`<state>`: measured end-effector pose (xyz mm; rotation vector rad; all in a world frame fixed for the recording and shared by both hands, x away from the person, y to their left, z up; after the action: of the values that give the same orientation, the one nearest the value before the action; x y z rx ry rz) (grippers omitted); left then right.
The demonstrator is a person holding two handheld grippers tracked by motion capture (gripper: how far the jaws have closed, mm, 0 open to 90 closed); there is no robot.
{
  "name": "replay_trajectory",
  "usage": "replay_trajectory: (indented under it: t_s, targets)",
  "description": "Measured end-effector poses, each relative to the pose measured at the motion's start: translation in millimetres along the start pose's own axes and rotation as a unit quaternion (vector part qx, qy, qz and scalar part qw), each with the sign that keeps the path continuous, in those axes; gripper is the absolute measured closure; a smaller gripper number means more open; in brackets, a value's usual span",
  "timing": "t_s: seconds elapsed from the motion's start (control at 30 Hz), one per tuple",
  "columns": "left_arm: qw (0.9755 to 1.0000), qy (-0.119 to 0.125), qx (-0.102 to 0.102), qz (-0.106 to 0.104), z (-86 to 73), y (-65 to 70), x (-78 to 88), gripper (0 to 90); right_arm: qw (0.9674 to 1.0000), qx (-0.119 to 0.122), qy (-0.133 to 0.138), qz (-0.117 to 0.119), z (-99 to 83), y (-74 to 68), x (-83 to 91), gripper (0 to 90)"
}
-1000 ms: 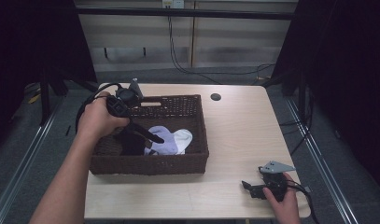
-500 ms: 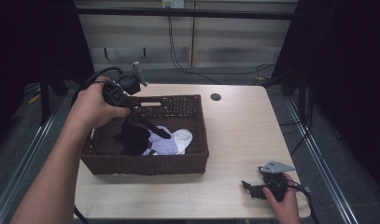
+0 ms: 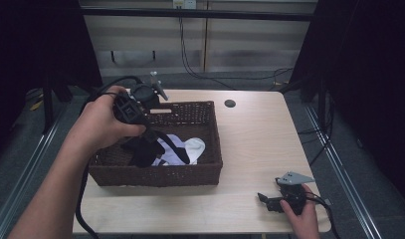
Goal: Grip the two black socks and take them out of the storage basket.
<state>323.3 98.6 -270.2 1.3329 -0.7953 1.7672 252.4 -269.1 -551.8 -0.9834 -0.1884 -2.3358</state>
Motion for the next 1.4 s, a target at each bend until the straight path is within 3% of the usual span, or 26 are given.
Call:
replay_trajectory:
  t_s: [0.27, 0.53, 0.77, 0.8, 1.0, 1.03, 1.4]
  targets:
    - [0.9996, 0.007, -0.028, -0.004, 4.2, 25.4, 8.4, 86.0, 1.0, 0.0, 0.0, 0.0, 0.0, 0.0, -0.1, 10.2]
    - [0.9989, 0.004, -0.046, -0.009, 5.1, 38.9, 14.7, 86.0, 1.0, 0.0, -0.001, 0.0, 0.0, 0.0, 0.1, 10.2]
    - [0.998, -0.016, -0.059, -0.02, -0.7, 45.1, -6.8, 86.0, 1.0, 0.0, 0.0, 0.0, 0.0, 0.0, -0.1, 10.3]
    - [0.9984, -0.014, -0.052, -0.021, -1.2, 47.1, -10.3, 86.0, 1.0, 0.0, 0.0, 0.0, 0.0, 0.0, -0.1, 10.3]
    - [0.9967, -0.027, -0.07, -0.032, -7.5, 52.5, -29.2, 85.8, 1.0, 0.0, 0.0, 0.0, 0.0, 0.0, -0.1, 10.3]
    - [0.997, -0.025, -0.065, -0.035, -8.2, 54.7, -32.4, 85.8, 1.0, 0.0, 0.0, 0.0, 0.0, 0.0, -0.1, 10.2]
    - [0.9944, -0.062, -0.069, -0.05, -20.3, 60.1, -87.0, 85.3, 1.0, -0.001, 0.0, 0.0, 0.0, -0.1, -0.1, 10.2]
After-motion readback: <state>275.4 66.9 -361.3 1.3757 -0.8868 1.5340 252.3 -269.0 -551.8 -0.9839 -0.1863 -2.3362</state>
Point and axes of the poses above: each handheld gripper's, and its own axes: x roughly backward along the jaws, z roughly out of its top, y roughly to its right, the point moved 6 cm from there along -x, roughly forward along the jaws, and after that the axes turned 6 degrees about z, right-handed, at the moved point
